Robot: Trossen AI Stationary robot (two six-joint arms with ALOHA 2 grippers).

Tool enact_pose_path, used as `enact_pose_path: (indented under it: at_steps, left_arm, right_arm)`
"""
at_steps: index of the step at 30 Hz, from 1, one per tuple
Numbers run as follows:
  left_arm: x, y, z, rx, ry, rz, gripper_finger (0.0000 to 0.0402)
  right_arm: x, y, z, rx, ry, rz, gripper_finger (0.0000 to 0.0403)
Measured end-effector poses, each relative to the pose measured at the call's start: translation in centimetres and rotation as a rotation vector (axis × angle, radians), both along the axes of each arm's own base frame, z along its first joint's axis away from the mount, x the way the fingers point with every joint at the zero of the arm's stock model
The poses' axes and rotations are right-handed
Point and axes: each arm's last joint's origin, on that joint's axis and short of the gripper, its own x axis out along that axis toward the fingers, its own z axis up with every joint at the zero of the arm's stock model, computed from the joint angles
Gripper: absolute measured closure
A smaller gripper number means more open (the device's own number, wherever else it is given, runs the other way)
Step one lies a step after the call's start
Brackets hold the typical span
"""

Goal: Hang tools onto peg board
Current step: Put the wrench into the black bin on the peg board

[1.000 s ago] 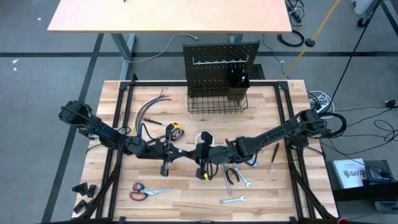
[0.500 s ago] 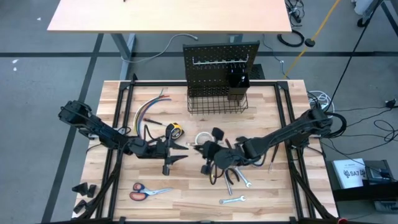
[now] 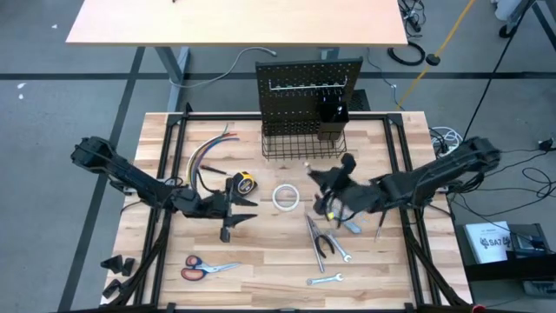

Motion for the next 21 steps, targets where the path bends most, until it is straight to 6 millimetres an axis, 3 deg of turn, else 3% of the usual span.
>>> enact_pose_path:
  at_steps: [10, 13, 21]
  left_arm:
    - [-1.9, 3.1, 4.8, 0.013, -0.277, 0.229, 0.0251]
    - [-1.7, 3.3, 4.3, 0.012, -0.226, 0.232, 0.0251]
    - [-1.3, 3.1, 2.8, 0.021, -0.088, 0.212, 0.0251]
  right_arm:
    - [-4.6, -4.2, 0.0, -0.149, -0.434, -0.077, 0.0397]
    - [-5.1, -5.4, 0.1, -0.231, -0.507, -0.119, 0.0397]
    - [-5.1, -8.6, 0.2, -0.324, -0.453, -0.272, 0.0397]
